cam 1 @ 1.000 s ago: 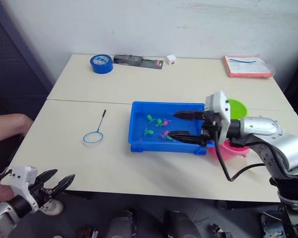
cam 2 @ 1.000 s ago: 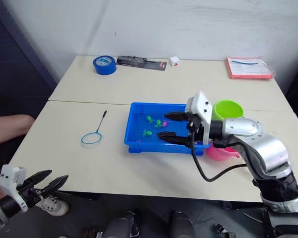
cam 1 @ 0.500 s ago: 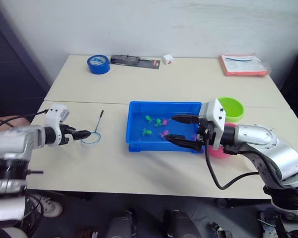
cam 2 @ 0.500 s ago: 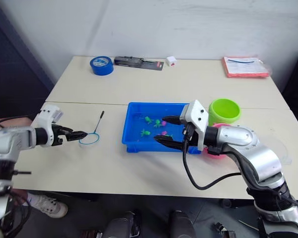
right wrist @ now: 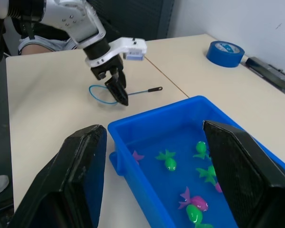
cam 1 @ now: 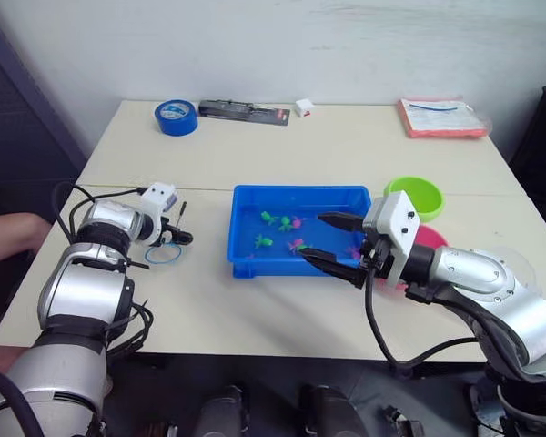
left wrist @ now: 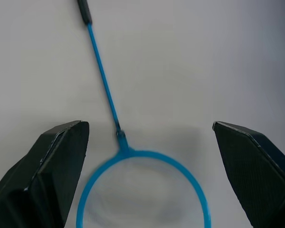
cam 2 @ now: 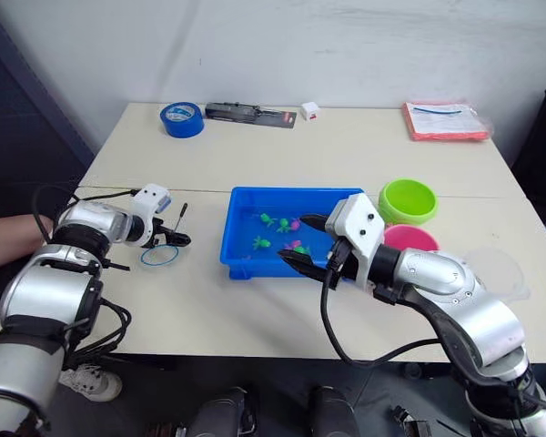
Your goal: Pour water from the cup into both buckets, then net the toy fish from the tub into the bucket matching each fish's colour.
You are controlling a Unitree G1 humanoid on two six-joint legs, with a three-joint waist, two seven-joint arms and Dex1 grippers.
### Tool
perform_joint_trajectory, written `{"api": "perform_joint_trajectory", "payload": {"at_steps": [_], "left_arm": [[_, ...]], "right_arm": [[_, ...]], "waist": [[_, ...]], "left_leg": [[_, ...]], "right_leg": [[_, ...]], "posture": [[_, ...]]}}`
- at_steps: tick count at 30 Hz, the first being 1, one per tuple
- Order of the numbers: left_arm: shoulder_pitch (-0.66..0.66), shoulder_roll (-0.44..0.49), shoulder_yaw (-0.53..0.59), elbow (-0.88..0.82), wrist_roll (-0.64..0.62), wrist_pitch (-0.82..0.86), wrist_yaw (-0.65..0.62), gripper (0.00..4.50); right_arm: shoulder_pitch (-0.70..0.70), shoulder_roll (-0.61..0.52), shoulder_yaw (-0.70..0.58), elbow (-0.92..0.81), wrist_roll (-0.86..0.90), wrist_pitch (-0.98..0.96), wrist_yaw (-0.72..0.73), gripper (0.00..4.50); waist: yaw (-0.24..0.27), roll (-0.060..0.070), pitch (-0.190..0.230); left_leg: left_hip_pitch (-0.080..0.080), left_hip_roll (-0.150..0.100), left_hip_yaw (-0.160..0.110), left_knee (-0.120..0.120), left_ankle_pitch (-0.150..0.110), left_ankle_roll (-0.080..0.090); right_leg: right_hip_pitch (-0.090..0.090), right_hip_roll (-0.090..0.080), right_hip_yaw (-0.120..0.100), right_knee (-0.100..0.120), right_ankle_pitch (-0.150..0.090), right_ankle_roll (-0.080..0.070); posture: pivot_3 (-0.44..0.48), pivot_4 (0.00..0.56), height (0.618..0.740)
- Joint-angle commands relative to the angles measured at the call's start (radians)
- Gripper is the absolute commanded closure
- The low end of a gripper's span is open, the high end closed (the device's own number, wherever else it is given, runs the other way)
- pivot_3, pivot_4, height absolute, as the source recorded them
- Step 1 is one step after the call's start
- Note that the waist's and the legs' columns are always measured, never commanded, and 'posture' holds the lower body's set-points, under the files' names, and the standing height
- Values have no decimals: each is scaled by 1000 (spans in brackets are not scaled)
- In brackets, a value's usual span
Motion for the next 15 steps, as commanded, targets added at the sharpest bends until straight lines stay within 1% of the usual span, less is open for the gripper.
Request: {"api": "perform_joint_trajectory", "payload": {"at_steps": [1, 3, 6, 10, 11, 13, 14, 15], "left_arm": [[-24, 4, -2, 21, 54, -32, 18, 259], [-29, 3, 14, 29, 65, -52, 37, 847], [-33, -4, 50, 37, 62, -60, 58, 2248], [-34, -19, 97, 42, 52, -53, 65, 4225], [-34, -21, 100, 41, 58, -58, 64, 4459], [-34, -22, 101, 39, 72, -68, 61, 4459], [-38, -20, 98, 38, 81, -76, 58, 4459], [-43, -17, 97, 38, 86, -80, 56, 4459]], "right_arm": [[10, 10, -53, -62, 32, 10, -38, 12], [17, 11, -63, -76, 43, 18, -53, 0], [25, 8, -69, -92, 53, 27, -66, 0], [32, 1, -78, -104, 62, 32, -73, 0], [34, -2, -80, -105, 63, 33, -73, 0], [35, -5, -83, -107, 66, 34, -73, 0], [36, -7, -83, -107, 68, 35, -73, 0], [36, -10, -83, -106, 70, 35, -72, 0]], "waist": [[3, 0, 0], [6, -1, 0], [15, -1, 0], [25, -1, 0], [25, -1, 0], [25, -1, 0], [24, -1, 0], [24, -1, 0]], "left_leg": [[0, 0, 0, 0, 0, 0], [0, 0, 0, 0, 0, 0], [0, -1, 1, 0, 0, 0], [-1, -1, 2, 1, 0, 0], [-1, -1, 2, 2, 0, 0], [-1, -1, 2, 3, 1, 1], [-1, -1, 2, 4, 1, 2], [-1, 0, 2, 4, 1, 2]], "right_leg": [[0, 0, 0, 0, 0, 0], [0, -2, -2, 0, 0, 0], [1, -4, -4, 0, 0, 0], [2, -7, -11, 0, 0, 0], [3, -7, -12, 0, 0, 1], [4, -8, -14, 0, 1, 2], [4, -8, -15, 0, 4, 7], [4, -8, -16, 0, 8, 15]], "posture": [[0, 150, 740], [0, 150, 740], [0, 150, 740], [0, 150, 740], [0, 150, 740], [0, 150, 740], [0, 150, 740], [0, 150, 740]]}}
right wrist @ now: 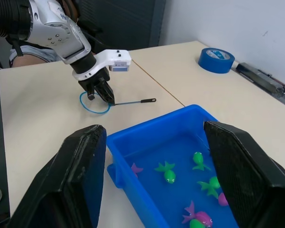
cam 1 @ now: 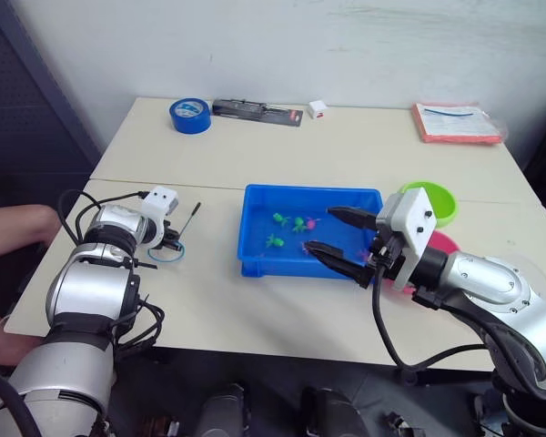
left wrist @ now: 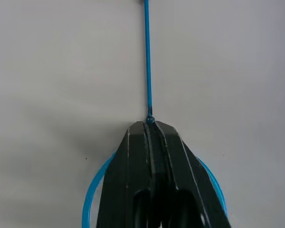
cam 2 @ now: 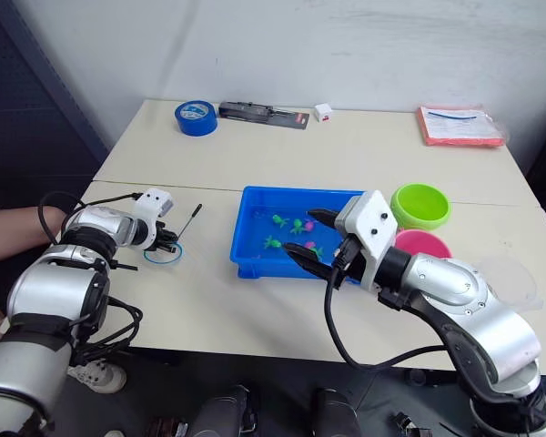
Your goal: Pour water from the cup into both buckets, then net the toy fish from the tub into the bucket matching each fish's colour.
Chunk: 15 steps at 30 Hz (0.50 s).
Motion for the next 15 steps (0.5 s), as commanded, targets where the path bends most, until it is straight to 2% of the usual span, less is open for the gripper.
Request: {"api": "perform_joint_trajectory", "payload": {"at_steps": [1, 4, 11, 15], "left_arm": [[-39, 14, 8, -5, 24, -26, -5, 4459], [-55, 23, 18, -5, 23, -23, -11, 4459], [-97, 67, 25, -27, 21, -99, -168, 4459], [-101, 102, 48, -24, 15, -87, -164, 4459]], "right_arm": [[-6, -10, -31, -39, 19, -8, 0, 0], [-8, -15, -30, -34, 20, -11, 5, 0], [-24, -25, -23, -16, 26, -14, 28, 0], [-33, -22, -30, -2, 49, -4, 41, 0]], "waist": [[0, 0, 0], [0, 0, 0], [-1, 0, 0], [-3, 1, 0]], "left_leg": [[0, 0, 0, 1, 0, 0], [0, 0, 0, 1, 0, 0], [-1, 0, 0, 1, 0, 0], [-1, 0, 0, 1, 0, 0]], "right_leg": [[0, 0, -1, -1, 0, 1], [0, -1, -2, -1, 0, 1], [0, -1, -3, -2, 0, 0], [0, -1, -3, -2, 0, 0]], "posture": [[0, 150, 740], [0, 150, 740], [0, 150, 740], [0, 150, 740]]}}
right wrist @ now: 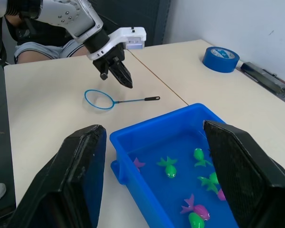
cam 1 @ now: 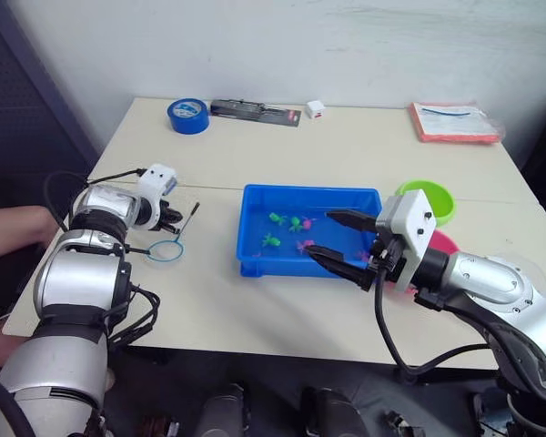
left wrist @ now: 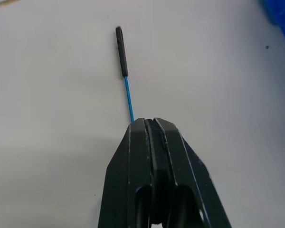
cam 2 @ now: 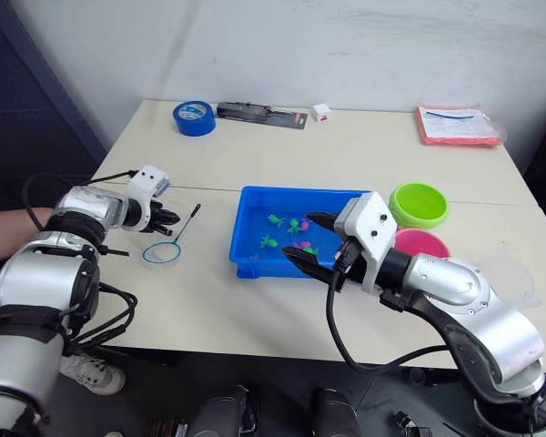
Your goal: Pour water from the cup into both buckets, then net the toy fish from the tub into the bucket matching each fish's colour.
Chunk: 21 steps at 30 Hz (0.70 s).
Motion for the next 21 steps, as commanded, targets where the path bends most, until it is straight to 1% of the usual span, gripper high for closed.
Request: {"api": "perform_joint_trajectory", "payload": {"at_steps": [1, 2, 3, 6, 8, 13, 16, 18, 21], "left_arm": [[-31, 33, 32, -16, -8, 27, 13, 4459], [-37, 30, 37, -13, -9, 50, 23, 3846], [-42, 24, 38, -12, -7, 67, 29, 3630], [-50, 1, 28, -6, 18, 91, 76, 2322], [-44, -12, 16, 0, 40, 93, 109, 2322], [-22, -39, -22, 7, 87, 67, 106, 2322], [-6, -73, -32, 11, 100, 49, 123, 2322], [5, -87, -36, 14, 112, 38, 143, 2322], [22, -100, -38, 18, 122, 31, 166, 2322]], "right_arm": [[-14, -4, -33, -4, 47, 4, 15, 0], [-18, -3, -32, 2, 57, 9, 17, 0], [-21, -4, -29, 5, 65, 10, 22, 0], [-47, -4, -11, 15, 56, 1, 26, 0], [-63, 1, -4, 16, 38, -12, 21, 0], [-60, -2, 0, -6, 36, -12, 15, 0], [-59, -16, -12, -21, 50, -5, 21, 0], [-63, -24, -19, -26, 58, 0, 24, 0], [-69, -36, -29, -32, 65, 3, 20, 0]], "waist": [[-1, 0, 0], [0, 0, 0], [0, 0, 0], [3, 0, 0], [3, 0, 0], [1, 0, 0], [3, 1, 0], [3, 2, 0], [2, 1, 0]], "left_leg": [[0, 0, 0, 0, 0, 0], [0, 0, 0, 0, 0, 0], [0, 0, 0, 0, 0, 0], [0, 0, 0, 1, 0, 0], [0, 0, 0, 2, 0, 1], [-1, 0, 1, 2, 0, 2], [-1, 0, 1, 5, 0, 3], [-1, 2, 1, 9, 0, 3], [-1, 2, 1, 9, 0, 3]], "right_leg": [[0, 0, 0, 0, 0, 0], [0, 0, 0, 0, 0, 0], [0, 0, 0, 0, 0, 0], [0, -1, -1, 1, 0, 0], [1, -2, -2, 0, 0, 0], [1, -2, -4, 1, 2, 3], [2, -3, -8, 3, 2, 4], [1, -5, -16, 4, 2, 3], [1, -5, -17, 4, 2, 4]], "posture": [[0, 150, 740], [0, 150, 740], [0, 150, 740], [0, 150, 740], [0, 150, 740], [0, 150, 740], [0, 150, 740], [0, 150, 740], [0, 150, 740]]}}
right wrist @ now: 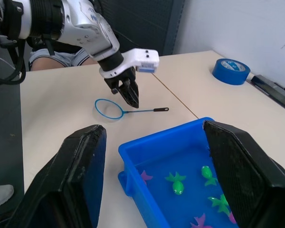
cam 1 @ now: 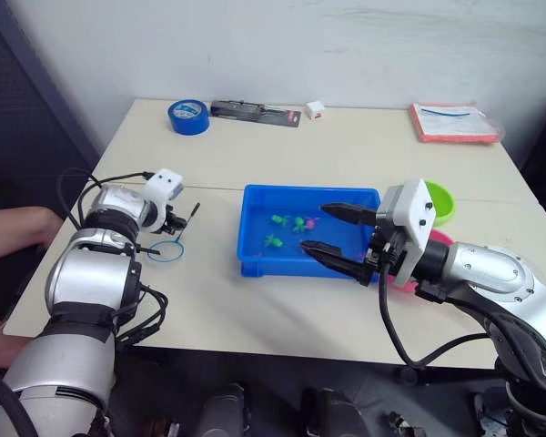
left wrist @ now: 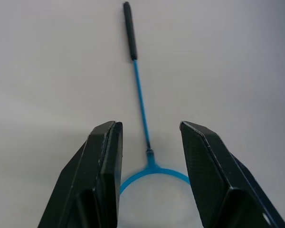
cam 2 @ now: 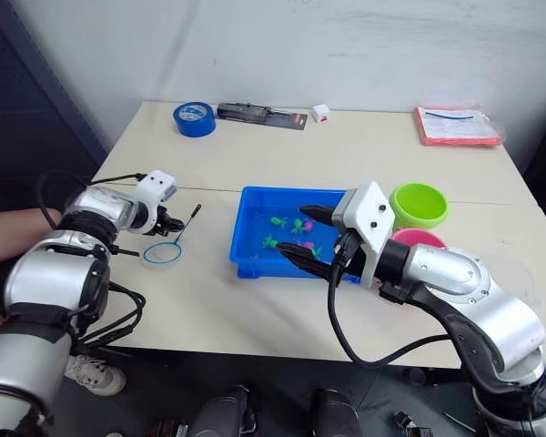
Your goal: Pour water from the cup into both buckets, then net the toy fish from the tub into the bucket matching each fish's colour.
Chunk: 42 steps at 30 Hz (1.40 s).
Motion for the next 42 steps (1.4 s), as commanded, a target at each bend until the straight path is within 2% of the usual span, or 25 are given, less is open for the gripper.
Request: {"api": "perform_joint_trajectory", "payload": {"at_steps": [1, 4, 13, 17, 33, 36, 38, 39, 40, 42], "left_arm": [[7, 4, -6, 10, 26, -20, 32, 2322], [16, -1, -15, 13, 40, -30, 43, 2322], [-36, 1, 62, 11, -2, -3, 46, 2322], [-14, 21, 64, 15, 6, -11, 87, 2322], [63, -47, 126, 21, -17, -8, 199, 2322], [66, -41, 139, 21, -21, -7, 201, 2972], [68, -37, 145, 21, -22, -6, 202, 3703], [71, -32, 147, 21, -21, -6, 202, 3927], [73, -29, 149, 21, -20, -7, 201, 4472], [74, -24, 153, 20, -22, -2, 198, 4472]], "right_arm": [[-16, -16, -37, -39, 23, 0, -4, 0], [-3, -18, -51, -55, 37, 6, -20, 0], [52, -21, -71, -97, 54, 16, -58, 0], [44, -19, -64, -92, 49, 12, -63, 0], [85, -52, -137, -151, 118, 42, -116, 0], [91, -60, -147, -160, 132, 48, -131, 0], [93, -63, -152, -163, 140, 50, -138, 0], [92, -66, -153, -163, 142, 50, -139, 0], [92, -68, -153, -162, 144, 50, -140, 0], [89, -72, -153, -160, 149, 50, -140, 0]], "waist": [[-1, 0, 0], [0, 0, 0], [2, -1, 0], [1, 0, 0], [5, 1, -1], [4, 2, -1], [2, 2, -1], [2, 2, -1], [2, 2, -1], [1, 2, -1]], "left_leg": [[0, 0, 0, 0, 0, 0], [0, 0, 0, 0, 0, 0], [0, 1, 0, 2, 0, 0], [0, 1, 0, 1, 0, 0], [1, 1, 1, 3, 0, 1], [1, 1, 1, 3, 0, 1], [1, 1, 1, 3, 0, 0], [1, 1, 1, 3, 0, 0], [1, 1, 1, 3, 0, 0], [1, 1, 1, 3, 0, 0]], "right_leg": [[0, 0, 0, 0, 0, 0], [0, 0, -2, 2, 0, 0], [0, -1, -5, 1, 0, 0], [0, -1, -5, 2, 0, 0], [1, -1, -5, 3, 1, 1], [1, -1, -5, 3, 1, 1], [1, -1, -5, 3, 1, 1], [1, -1, -5, 3, 1, 1], [0, -1, -5, 3, 1, 1], [0, -1, -5, 3, 1, 1]], "posture": [[0, 150, 740], [0, 150, 740], [0, 150, 740], [0, 150, 740], [0, 150, 740], [0, 150, 740], [0, 150, 740], [0, 150, 740], [0, 150, 740], [0, 150, 740]]}}
